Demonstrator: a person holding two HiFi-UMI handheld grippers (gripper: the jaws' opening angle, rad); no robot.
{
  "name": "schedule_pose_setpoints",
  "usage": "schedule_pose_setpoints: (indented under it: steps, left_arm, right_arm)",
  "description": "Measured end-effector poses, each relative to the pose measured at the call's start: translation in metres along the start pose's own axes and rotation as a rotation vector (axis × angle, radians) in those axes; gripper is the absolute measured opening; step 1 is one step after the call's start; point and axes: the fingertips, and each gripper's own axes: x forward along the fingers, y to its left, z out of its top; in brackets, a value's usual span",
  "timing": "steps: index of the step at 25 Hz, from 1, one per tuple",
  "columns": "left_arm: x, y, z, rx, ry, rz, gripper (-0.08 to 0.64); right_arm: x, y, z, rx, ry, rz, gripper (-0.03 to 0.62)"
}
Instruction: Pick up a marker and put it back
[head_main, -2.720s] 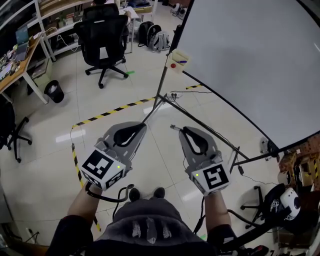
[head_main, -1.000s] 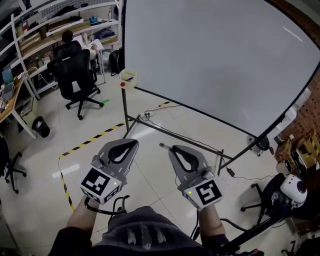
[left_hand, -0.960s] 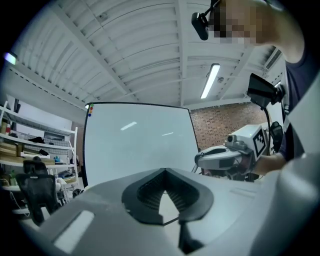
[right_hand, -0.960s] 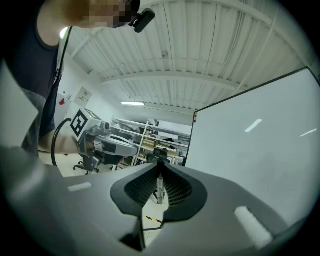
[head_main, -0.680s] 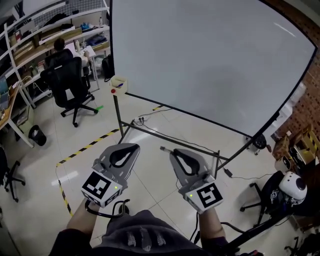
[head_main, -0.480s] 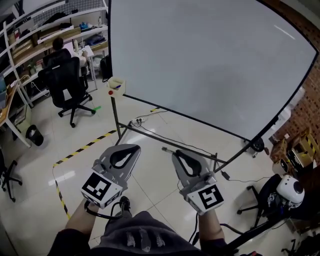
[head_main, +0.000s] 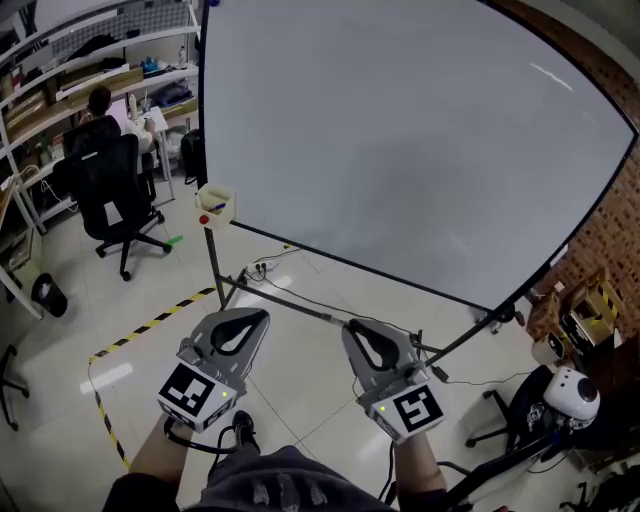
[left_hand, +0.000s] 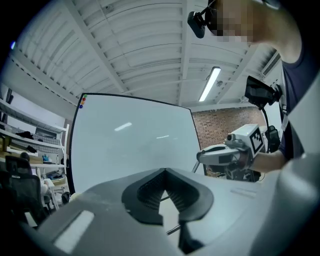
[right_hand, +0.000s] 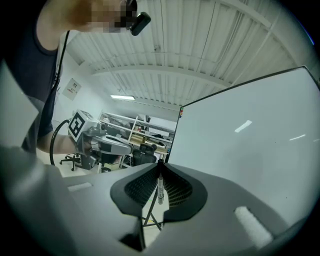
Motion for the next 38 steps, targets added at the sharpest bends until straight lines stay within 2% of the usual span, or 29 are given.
schedule_pose_setpoints:
  steps: [8,15,23,32,36,38]
  left_arm:
    - [0.027,0.109,0.002,-0.016,-0.059,0.0,0.006]
    - [0.052,0.212,-0.009,-0.014,-0.069,-0.002,0.006]
    - [0.078,0.28,-0.008,-0.025,-0.075,0.055,0.006]
    - [0.099,0.356,0.0,-0.039,-0.058,0.231,0.006]
    - [0.111,0.39,-0.016,-0.033,-0.022,0.323,0.006]
    - [0.118,0.4,-0.028,-0.037,0.004,0.344,0.006]
  right_arm:
    - [0.109,-0.026,-0.002,-0.014,0.006,-0.008,0.038]
    - [0.208,-0.054,-0.005,-0.035,-0.006,-0.037,0.037]
    - [0.281,-0.085,0.001,-0.025,-0.048,0.009,0.037]
    - [0.368,-0.114,0.006,-0.009,-0.078,0.19,0.037]
    - [0.412,-0.118,-0.003,0.03,-0.107,0.292,0.038]
    - [0.43,-0.118,-0.011,0.038,-0.112,0.335,0.038]
